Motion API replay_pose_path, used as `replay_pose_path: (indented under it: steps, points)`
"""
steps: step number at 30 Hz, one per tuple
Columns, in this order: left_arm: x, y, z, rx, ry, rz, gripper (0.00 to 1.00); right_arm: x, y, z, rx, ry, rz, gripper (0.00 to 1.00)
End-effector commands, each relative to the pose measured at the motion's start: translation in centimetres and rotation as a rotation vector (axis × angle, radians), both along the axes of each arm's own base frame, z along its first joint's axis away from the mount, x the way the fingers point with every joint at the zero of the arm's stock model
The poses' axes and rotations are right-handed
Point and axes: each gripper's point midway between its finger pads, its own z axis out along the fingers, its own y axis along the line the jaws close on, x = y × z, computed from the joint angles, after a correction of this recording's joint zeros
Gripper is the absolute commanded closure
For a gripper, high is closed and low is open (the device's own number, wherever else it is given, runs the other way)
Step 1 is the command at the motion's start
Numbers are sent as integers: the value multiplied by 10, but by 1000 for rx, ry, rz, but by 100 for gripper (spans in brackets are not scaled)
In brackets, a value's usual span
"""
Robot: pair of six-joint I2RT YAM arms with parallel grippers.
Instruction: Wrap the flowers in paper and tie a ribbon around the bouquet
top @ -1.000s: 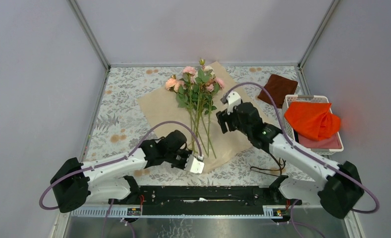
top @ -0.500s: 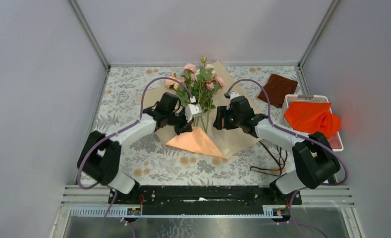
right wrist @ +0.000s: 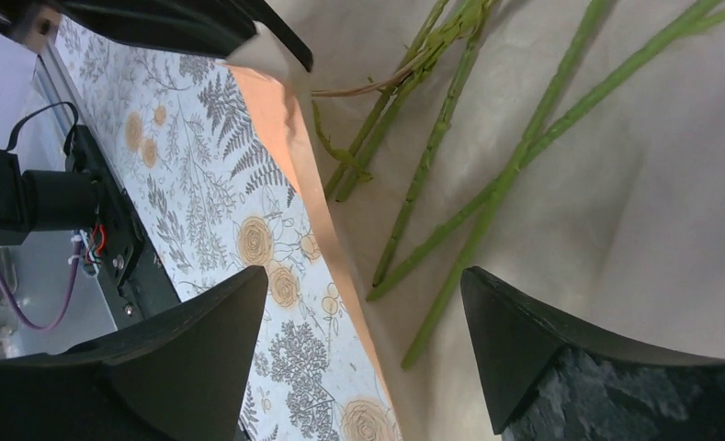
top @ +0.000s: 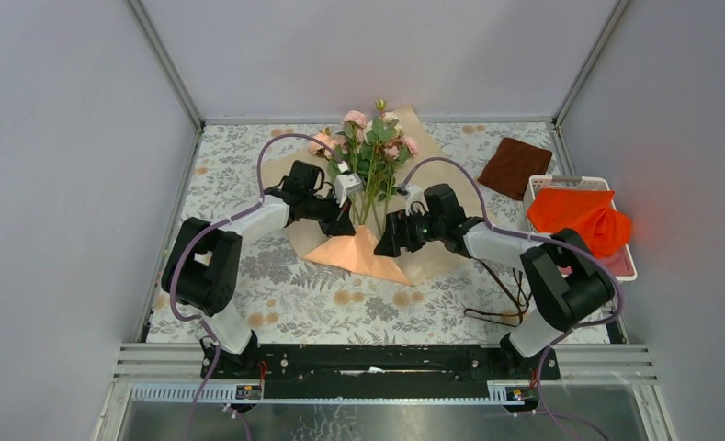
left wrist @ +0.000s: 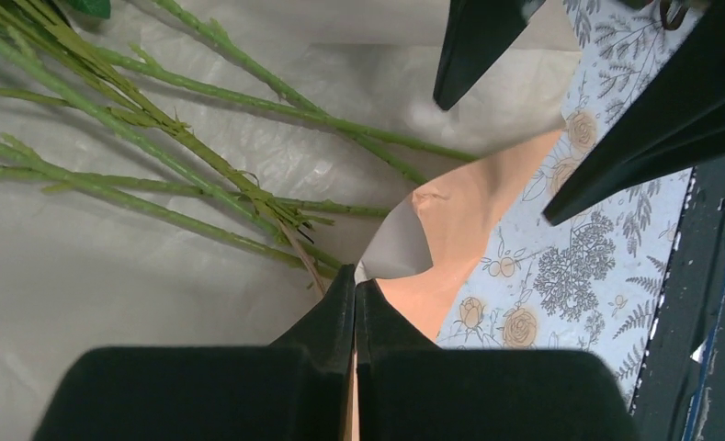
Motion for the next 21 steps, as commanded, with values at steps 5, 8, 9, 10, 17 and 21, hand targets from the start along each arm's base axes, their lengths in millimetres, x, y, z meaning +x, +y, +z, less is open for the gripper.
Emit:
replay_pose_path:
  steps: [5, 8, 9, 10, 17, 21]
  points:
    - [21, 2, 25, -96, -42, 30, 100, -19, 24, -4, 120, 36, 130, 16]
    - [20, 2, 24, -98, -38, 29, 100, -33, 27, -17, 57, 38, 157, 25]
    - [21, 3, 25, -99, -41, 33, 100, -36, 26, -21, 53, 53, 158, 36]
    - [21, 3, 26, -100, -42, 35, 100, -38, 26, -22, 56, 65, 156, 47]
    - [9, 16, 29, -39, -89, -67, 57, -35, 24, -23, 48, 96, 96, 100]
    - [-27, 54, 2, 177, -139, -261, 29, -30, 24, -16, 53, 70, 74, 100]
